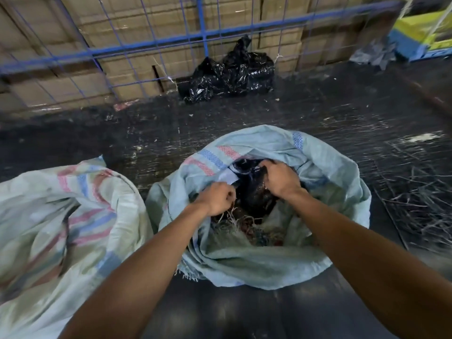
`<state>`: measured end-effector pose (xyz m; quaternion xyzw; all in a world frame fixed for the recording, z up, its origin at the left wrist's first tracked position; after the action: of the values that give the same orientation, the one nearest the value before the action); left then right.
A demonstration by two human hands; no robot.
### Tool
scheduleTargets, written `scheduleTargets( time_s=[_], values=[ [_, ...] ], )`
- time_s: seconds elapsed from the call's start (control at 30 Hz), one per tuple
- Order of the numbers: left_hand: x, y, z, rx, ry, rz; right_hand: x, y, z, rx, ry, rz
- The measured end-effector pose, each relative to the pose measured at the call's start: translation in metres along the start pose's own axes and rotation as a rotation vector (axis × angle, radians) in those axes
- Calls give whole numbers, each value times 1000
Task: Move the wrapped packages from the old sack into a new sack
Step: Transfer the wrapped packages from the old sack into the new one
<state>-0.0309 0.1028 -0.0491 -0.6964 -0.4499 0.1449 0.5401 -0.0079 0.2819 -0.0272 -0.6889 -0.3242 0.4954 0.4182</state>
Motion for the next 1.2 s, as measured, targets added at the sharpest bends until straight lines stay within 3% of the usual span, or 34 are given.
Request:
scheduleTargets(
  time_s=[0.07,0.2,0.3,0.43,0.53,0.63,0.83,0.9,0.97,1.03,1.13,1.2],
  values=[
    [-3,-14,16,88,-46,27,13,2,6,-29,78,-51],
    [-22,-46,49,67,-149,-88,54,-1,18,-70,209,-4],
    [-37,-104,58,226,-218,-338,62,-18,27,-40,159,59],
    [-33,-121,62,251,-242,-396,42,-30,40,-22,118,-85],
    [-21,-73,67,58,-167,-55,31,-12,31,-192,109,-151],
    [-11,-16,62,-70,-162,354,25,-1,19,-225,83,-216],
    [4,-6,51,46,-242,610,14,13,10,-284,-2,-13],
    [12,-35,43,155,-227,611,7,5,4,-230,-22,193],
    [22,-70,29,294,-175,646,1,-17,0,-63,-46,373],
    [28,-100,13,352,-113,638,-8,-38,-6,64,-108,424],
    [28,-135,-15,394,-41,365,-30,-63,-21,121,-214,397],
    [10,-157,-37,467,-72,193,-42,-86,-29,267,-208,459]
  ],
)
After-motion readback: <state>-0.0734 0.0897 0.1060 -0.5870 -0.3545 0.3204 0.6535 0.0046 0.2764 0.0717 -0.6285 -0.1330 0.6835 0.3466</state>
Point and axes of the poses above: each hand's wrist, its own z-axis towards the middle knuckle, its own y-axis out of the palm, x = y × z, the point moved 8 cm from there along z, towards the middle knuckle, and after that the axes turned 6 degrees about z, right-handed, at the moved point
